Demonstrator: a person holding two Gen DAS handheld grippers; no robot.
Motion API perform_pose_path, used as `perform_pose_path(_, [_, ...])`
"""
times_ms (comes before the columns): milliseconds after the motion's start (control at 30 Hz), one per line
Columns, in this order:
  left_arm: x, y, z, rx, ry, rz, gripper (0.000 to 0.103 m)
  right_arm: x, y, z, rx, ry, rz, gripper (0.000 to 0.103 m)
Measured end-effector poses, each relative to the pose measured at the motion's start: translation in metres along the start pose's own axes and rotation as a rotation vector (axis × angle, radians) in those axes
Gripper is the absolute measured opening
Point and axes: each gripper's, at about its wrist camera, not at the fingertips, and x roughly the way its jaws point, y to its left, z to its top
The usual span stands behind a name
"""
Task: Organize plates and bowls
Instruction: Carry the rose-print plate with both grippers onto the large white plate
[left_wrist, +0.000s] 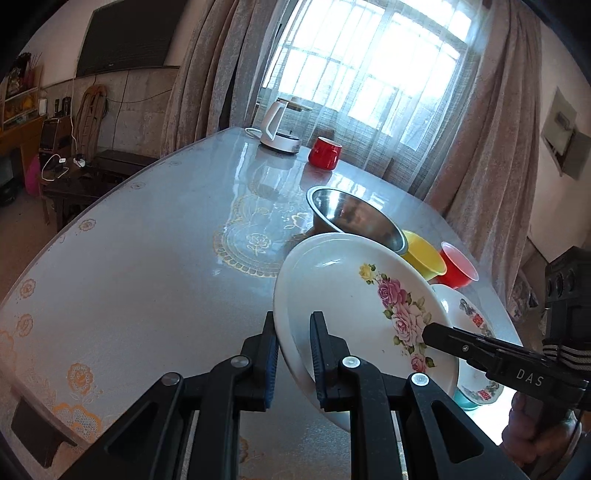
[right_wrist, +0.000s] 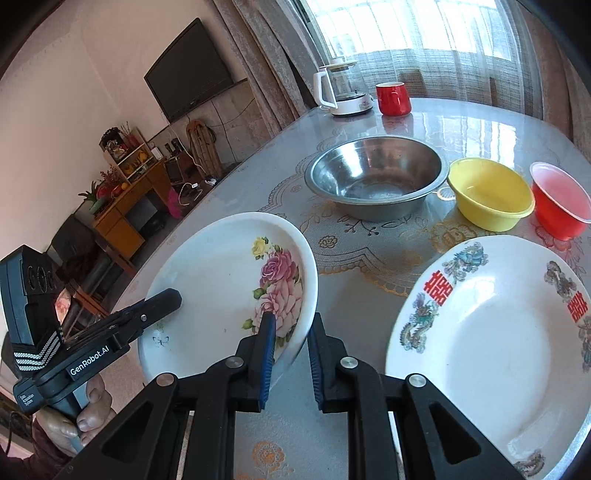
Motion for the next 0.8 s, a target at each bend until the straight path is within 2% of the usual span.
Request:
perform_pose_path(233, [0.02,-0.06,0.005,0.102,0.035,-0.093,0.016,-0.05,-0.039,-0.008,0.072,-0.069,-0.071,0.017])
perform_pose_path(433, [0.047,-0.11,0.0,0.168,0.104,-0.162,0.016,-0.084,-0.08,-0.024,0.154,-0.109,-0.147,0.017])
perform_pose_path(633, [0.074,-0.148,-0.009,0.228,0.163,-0.169,0.017,-0.096,-0.115,-0.035,0.225,-0.1,-0.231,0.017])
perform_pose_path(800, [0.088,-0.16,-0.014,0.249,0.202,-0.168,0.017,-0.096,-0.132,-0.038,0.244,-0.082,-0.274,0.018])
